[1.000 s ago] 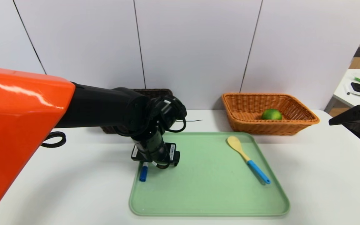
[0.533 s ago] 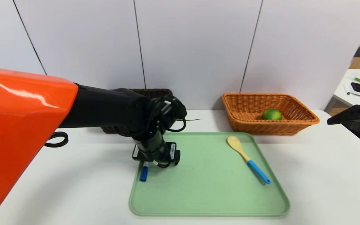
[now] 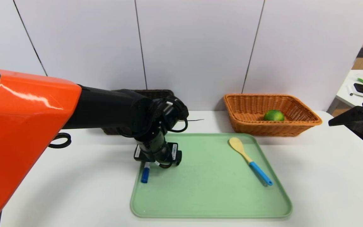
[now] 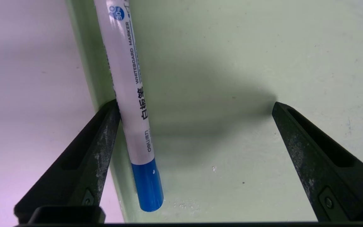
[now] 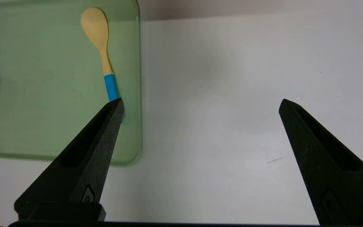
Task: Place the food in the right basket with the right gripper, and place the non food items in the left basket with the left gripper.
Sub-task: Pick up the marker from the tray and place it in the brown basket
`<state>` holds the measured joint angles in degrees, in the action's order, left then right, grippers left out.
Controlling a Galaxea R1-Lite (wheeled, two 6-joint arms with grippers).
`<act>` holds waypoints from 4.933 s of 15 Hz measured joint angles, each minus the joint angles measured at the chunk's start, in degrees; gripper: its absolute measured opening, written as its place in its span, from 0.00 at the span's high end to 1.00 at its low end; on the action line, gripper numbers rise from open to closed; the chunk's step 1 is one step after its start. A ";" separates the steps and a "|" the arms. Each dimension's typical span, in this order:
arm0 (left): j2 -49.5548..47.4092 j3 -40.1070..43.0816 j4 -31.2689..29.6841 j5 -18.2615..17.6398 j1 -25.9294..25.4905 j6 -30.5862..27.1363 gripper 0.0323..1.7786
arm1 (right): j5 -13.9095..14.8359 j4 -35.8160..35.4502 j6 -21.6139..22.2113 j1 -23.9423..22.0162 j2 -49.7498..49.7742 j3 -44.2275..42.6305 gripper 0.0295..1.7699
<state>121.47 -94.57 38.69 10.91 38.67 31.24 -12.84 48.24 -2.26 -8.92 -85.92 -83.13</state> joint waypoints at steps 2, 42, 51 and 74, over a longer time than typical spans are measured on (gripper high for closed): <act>0.12 -0.21 0.00 0.02 0.00 0.61 0.05 | 0.02 -0.32 -0.02 0.02 -0.18 -0.02 0.04; -1.13 -1.26 3.83 1.38 3.55 3.07 0.93 | 0.02 -0.22 -0.35 0.22 0.84 -0.17 0.04; -11.28 -8.24 5.33 8.22 12.43 0.20 0.93 | -0.15 -0.17 -0.27 0.13 2.49 1.96 0.04; 3.54 -16.70 -30.29 19.38 -17.79 -27.48 0.93 | -3.06 -0.17 -2.38 0.72 -0.32 -3.00 0.04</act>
<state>125.00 -111.28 8.40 30.29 20.88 3.77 -15.90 48.07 -4.63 -8.20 -86.24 -86.13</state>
